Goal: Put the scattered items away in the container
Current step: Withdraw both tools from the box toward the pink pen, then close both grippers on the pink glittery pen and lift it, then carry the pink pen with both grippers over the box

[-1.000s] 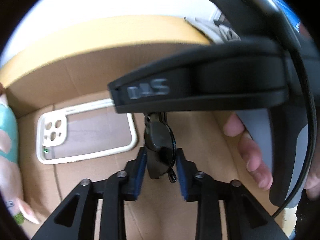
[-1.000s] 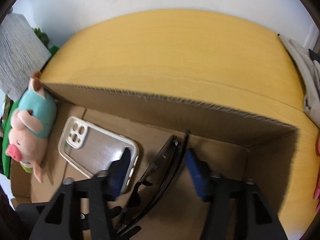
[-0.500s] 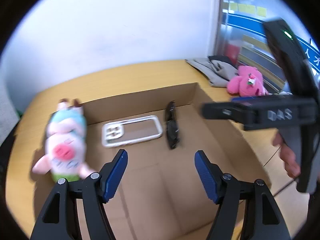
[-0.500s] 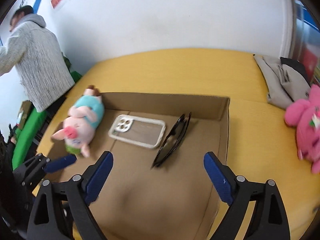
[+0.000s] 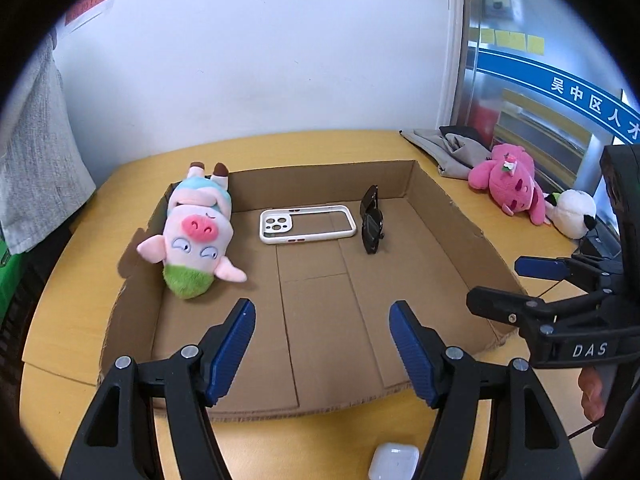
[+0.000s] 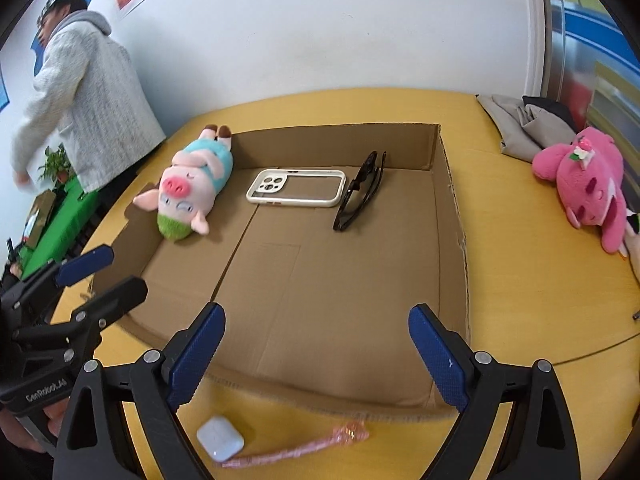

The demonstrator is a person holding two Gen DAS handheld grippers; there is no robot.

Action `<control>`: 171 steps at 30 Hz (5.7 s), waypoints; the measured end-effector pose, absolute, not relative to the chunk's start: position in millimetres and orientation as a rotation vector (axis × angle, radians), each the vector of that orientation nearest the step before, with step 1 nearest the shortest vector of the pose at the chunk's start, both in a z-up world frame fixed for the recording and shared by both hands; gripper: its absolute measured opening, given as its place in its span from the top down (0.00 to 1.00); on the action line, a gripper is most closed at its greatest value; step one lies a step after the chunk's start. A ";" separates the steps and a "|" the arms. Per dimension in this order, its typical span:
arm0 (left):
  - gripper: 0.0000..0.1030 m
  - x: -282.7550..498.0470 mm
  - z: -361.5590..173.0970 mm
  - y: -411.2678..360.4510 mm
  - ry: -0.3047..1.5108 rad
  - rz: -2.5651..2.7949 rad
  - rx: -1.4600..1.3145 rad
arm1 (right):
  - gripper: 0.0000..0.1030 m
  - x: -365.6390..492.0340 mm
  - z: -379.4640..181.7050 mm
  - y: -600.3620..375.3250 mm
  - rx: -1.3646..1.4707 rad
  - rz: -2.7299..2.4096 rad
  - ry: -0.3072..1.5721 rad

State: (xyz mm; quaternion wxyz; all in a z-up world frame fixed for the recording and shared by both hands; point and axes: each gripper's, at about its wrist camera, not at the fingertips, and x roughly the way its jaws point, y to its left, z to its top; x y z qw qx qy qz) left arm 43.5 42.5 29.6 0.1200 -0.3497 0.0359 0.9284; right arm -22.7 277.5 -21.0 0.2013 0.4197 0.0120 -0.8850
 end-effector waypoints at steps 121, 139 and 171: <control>0.91 149.2 -22.7 77.7 0.301 2.517 -1.124 | 0.80 10.3 -16.9 254.5 1.251 -2.279 -0.124; 0.91 17.4 89.5 3.8 0.059 2.677 -1.093 | 0.80 -116.8 109.6 125.4 1.158 -2.176 0.163; 0.91 -90.3 -78.4 -12.6 -0.013 2.396 -1.745 | 0.80 -241.3 -119.0 65.6 1.613 -1.907 0.135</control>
